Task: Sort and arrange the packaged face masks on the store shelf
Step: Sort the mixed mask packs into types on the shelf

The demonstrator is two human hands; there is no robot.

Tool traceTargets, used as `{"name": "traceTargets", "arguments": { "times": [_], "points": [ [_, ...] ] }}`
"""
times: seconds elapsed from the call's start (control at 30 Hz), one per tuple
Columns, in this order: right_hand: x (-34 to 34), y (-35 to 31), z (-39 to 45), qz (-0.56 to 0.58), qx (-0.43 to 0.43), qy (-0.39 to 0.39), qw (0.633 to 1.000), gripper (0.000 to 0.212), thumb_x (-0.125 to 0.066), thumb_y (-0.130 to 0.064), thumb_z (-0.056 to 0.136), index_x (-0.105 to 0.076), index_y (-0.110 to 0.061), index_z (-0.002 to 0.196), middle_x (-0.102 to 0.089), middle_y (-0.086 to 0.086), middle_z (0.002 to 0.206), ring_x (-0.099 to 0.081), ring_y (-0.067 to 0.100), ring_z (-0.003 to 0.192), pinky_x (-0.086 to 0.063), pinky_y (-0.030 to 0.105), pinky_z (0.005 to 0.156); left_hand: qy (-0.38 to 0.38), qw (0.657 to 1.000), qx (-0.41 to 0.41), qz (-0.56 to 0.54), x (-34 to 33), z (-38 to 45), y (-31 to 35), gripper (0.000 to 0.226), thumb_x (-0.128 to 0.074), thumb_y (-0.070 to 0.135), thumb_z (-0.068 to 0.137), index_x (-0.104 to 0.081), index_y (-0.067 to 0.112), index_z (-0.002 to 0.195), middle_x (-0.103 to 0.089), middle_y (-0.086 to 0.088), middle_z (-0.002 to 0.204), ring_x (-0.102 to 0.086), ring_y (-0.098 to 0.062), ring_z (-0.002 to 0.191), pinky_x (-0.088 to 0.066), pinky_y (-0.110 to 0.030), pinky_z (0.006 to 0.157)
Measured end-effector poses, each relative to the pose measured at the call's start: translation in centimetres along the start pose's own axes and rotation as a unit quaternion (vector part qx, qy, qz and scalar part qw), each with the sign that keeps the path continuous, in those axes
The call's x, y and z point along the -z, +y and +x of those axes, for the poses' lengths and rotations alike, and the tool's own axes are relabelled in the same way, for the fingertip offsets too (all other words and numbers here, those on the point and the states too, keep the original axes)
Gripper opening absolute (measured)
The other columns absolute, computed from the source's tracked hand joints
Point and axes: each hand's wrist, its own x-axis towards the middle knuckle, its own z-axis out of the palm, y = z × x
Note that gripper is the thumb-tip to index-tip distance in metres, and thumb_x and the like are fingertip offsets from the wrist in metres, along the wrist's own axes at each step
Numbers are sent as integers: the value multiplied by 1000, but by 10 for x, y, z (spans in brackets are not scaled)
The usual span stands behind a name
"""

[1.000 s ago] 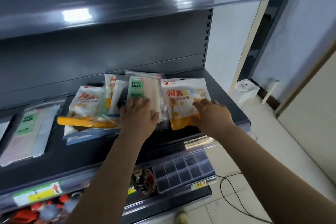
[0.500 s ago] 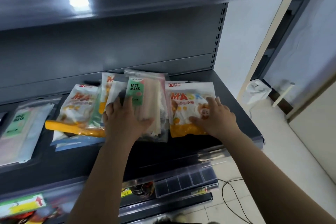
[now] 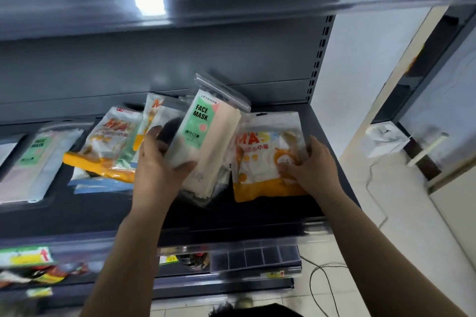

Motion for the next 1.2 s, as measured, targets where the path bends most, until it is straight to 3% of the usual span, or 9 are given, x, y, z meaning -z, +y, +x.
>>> {"name": "traceTargets", "arguments": {
  "times": [0.1, 0.2, 0.3, 0.47, 0.57, 0.67, 0.83, 1.03, 1.2],
  "points": [
    [8, 7, 3, 74, -2, -20, 997, 38, -80, -28, 72, -61, -18, 104, -62, -7, 86, -58, 13, 80, -39, 19, 58, 27, 997, 30, -70, -1, -7, -2, 80, -81, 16, 70, -38, 12, 138, -55, -2, 109, -53, -17, 95, -44, -27, 73],
    [16, 14, 4, 111, 21, -23, 993, 35, -77, -21, 75, -60, -20, 106, -62, -8, 91, -58, 12, 85, -42, 21, 65, 48, 994, 25, -100, -3, -17, 2, 64, -81, 14, 71, -50, 8, 127, -58, 2, 107, -56, -14, 94, -40, -11, 65],
    [21, 20, 4, 164, 44, -53, 984, 25, -70, -15, 83, -54, -25, 100, -62, -10, 94, -57, 4, 83, -42, 17, 60, 74, 987, 42, -135, -6, -24, 3, 59, -82, 12, 69, -51, 8, 119, -56, 1, 105, -55, -16, 93, -40, -11, 62],
    [35, 26, 1, 297, 51, -114, 947, 20, -61, -11, 89, -59, -27, 100, -69, 1, 103, -67, 22, 96, -57, 44, 80, 119, 967, 76, -210, -8, -40, 6, 54, -83, 10, 67, -48, 19, 108, -57, -1, 104, -60, -21, 89, -49, -24, 61],
    [44, 28, -3, 368, 68, -134, 918, 23, -58, -15, 90, -60, -17, 112, -69, 4, 107, -68, 25, 97, -57, 48, 79, 140, 947, 99, -271, -2, -54, 9, 54, -80, 7, 70, -47, 22, 110, -60, -1, 105, -63, -21, 87, -55, -28, 58],
    [47, 26, -7, 412, 83, -136, 897, 26, -56, -10, 90, -60, -16, 115, -70, -1, 106, -68, 24, 97, -58, 45, 76, 162, 931, 102, -312, 6, -71, 9, 55, -77, 2, 71, -48, 24, 111, -64, 0, 103, -65, -19, 91, -58, -35, 68],
    [41, 20, -17, 422, 116, -171, 883, 39, -52, -6, 93, -52, -20, 129, -70, -1, 110, -68, 22, 99, -56, 47, 79, 201, 913, 100, -340, 19, -107, 8, 57, -73, -5, 71, -50, 26, 113, -63, 4, 106, -67, -10, 94, -60, -29, 71],
    [25, 6, -40, 451, 108, -221, 858, 46, -53, -6, 91, -49, -28, 131, -72, -4, 107, -70, 20, 96, -59, 42, 73, 262, 897, 126, -333, 37, -142, 7, 60, -70, -11, 73, -45, 20, 117, -52, 8, 92, -63, 10, 62, -47, -12, 41],
    [6, -14, -56, 458, 95, -256, 846, 46, -56, -8, 89, -52, -39, 123, -71, -6, 109, -70, 16, 96, -58, 41, 74, 297, 886, 149, -323, 60, -159, -18, 68, -79, 3, 65, -50, 24, 123, -56, -5, 104, -63, -12, 78, -53, -18, 49]
  ]
}}
